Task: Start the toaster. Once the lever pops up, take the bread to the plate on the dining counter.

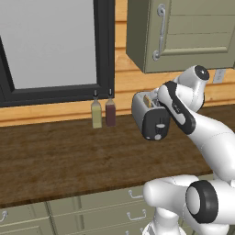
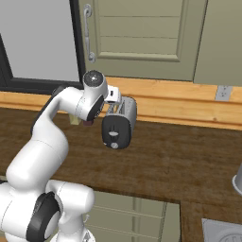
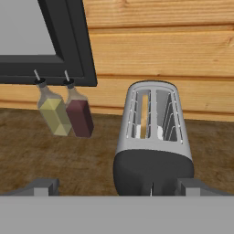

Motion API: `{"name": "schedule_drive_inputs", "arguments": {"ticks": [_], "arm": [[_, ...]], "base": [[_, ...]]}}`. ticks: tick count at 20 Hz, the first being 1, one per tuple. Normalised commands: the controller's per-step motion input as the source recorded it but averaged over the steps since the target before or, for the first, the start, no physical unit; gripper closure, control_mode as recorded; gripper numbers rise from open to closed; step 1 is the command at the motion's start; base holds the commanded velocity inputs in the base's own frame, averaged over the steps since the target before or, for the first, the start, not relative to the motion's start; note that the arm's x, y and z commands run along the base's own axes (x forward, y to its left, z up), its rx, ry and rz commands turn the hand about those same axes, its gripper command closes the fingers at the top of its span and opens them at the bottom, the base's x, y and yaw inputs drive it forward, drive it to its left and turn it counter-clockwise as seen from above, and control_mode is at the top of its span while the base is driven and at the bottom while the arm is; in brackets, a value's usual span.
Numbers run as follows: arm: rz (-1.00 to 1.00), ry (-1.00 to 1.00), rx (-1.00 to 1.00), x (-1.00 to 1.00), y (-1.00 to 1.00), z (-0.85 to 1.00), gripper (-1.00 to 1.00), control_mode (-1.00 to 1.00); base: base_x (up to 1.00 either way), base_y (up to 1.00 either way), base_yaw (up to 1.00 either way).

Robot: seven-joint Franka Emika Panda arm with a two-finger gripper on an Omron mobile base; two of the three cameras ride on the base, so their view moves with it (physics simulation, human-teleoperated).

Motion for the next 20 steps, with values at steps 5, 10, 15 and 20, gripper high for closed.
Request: {"name": "schedule_drive_inputs", "arguments": {"ticks": [5, 10, 15, 20], "arm": [[0.0, 0.0, 0.0, 0.0, 0.0, 0.0, -1.0, -1.0], [0.0, 0.0, 0.0, 0.0, 0.0, 0.0, -1.0, -1.0], [0.0, 0.0, 0.0, 0.0, 0.0, 0.0, -1.0, -1.0], [0.0, 0.0, 0.0, 0.0, 0.0, 0.0, -1.0, -1.0]], "base": [[0.0, 0.0, 0.0], [0.0, 0.0, 0.0], [0.0, 0.0, 0.0], [0.0, 0.0, 0.0]]}}
